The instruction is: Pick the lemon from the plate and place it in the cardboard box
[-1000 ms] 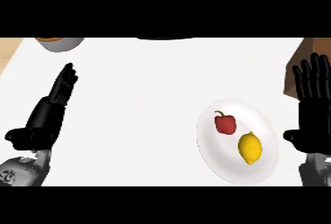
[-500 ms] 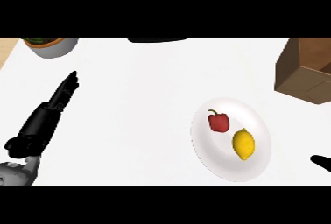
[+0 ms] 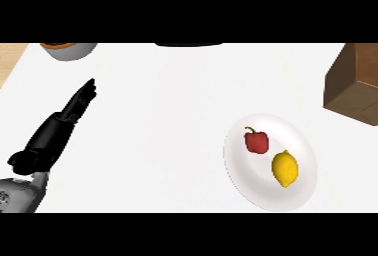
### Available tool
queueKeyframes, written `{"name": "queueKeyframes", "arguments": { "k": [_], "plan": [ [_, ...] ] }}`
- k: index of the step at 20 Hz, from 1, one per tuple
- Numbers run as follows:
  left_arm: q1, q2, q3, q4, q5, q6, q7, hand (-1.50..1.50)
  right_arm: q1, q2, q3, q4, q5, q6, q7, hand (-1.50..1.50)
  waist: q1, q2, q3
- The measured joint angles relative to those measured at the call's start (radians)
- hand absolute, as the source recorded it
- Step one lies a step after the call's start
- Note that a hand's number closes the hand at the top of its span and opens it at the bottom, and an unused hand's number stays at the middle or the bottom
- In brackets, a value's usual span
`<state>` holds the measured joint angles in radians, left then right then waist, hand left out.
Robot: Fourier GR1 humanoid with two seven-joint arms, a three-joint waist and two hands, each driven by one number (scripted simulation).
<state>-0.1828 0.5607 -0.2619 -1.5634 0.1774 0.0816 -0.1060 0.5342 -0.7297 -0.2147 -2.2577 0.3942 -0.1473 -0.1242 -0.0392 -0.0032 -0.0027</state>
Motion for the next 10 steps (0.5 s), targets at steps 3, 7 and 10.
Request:
{"name": "queueKeyframes", "arguments": {
  "k": [3,7,10],
  "plan": [
    [-0.021,0.001,0.005,0.009,0.003,-0.021,0.001,0.0,0.038,-0.048,0.036,-0.064,0.106,0.072,0.117,-1.5,0.015,0.004,-0.001],
    [-0.05,-0.015,0.005,0.024,-0.002,-0.028,0.009,0.0,0.033,-0.103,0.127,-0.086,0.134,0.159,0.268,-1.5,0.028,0.006,-0.001],
    [-0.049,-0.028,-0.006,0.033,-0.02,-0.026,-0.003,0.0,0.003,-0.147,0.188,-0.09,0.145,0.207,0.389,-1.5,0.038,0.007,-0.002]
  ]
}}
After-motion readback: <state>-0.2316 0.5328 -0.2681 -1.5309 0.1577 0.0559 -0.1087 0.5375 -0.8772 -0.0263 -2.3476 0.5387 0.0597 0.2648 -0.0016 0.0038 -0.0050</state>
